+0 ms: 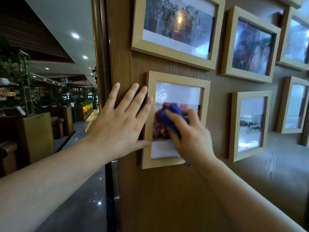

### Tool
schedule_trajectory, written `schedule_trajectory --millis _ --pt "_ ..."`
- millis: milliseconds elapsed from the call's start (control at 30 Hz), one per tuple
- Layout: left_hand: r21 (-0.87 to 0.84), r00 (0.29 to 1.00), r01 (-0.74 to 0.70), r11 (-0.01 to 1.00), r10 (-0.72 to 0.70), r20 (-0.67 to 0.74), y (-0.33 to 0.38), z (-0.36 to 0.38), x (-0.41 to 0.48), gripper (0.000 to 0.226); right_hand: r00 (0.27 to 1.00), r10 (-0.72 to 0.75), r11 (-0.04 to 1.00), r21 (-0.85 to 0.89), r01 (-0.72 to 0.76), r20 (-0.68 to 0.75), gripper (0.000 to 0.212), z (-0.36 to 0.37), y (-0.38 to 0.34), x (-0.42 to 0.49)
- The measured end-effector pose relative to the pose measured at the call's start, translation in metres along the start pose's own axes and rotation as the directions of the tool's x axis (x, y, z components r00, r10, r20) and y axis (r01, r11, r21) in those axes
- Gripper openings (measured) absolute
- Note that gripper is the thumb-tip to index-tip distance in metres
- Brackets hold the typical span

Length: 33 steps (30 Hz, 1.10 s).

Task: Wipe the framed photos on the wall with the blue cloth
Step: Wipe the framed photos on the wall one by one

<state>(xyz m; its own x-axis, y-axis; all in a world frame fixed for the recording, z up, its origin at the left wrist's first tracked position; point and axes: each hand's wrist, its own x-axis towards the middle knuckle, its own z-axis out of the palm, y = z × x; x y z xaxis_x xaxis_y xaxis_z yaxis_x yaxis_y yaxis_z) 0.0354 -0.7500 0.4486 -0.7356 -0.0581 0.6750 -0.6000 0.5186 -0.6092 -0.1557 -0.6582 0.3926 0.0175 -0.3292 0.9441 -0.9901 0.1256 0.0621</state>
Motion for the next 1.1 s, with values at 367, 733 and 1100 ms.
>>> schedule_trajectory --millis 367,733,1100 --pt "0.002 1.0 -0.007 1.0 0.007 -0.013 0.002 0.0 0.002 0.112 0.996 0.066 0.996 -0.061 -0.063 0.06 0.045 -0.011 0.023 -0.03" --pt "-0.008 1.0 0.011 1.0 -0.011 -0.002 0.005 -0.002 0.004 0.116 0.921 -0.204 0.963 -0.102 0.25 0.333 0.037 -0.022 0.027 -0.051" --pt "-0.026 0.994 -0.059 0.998 0.056 -0.099 0.004 -0.019 0.006 0.101 0.972 -0.163 0.976 -0.113 0.184 0.17 0.045 -0.05 0.041 -0.018"
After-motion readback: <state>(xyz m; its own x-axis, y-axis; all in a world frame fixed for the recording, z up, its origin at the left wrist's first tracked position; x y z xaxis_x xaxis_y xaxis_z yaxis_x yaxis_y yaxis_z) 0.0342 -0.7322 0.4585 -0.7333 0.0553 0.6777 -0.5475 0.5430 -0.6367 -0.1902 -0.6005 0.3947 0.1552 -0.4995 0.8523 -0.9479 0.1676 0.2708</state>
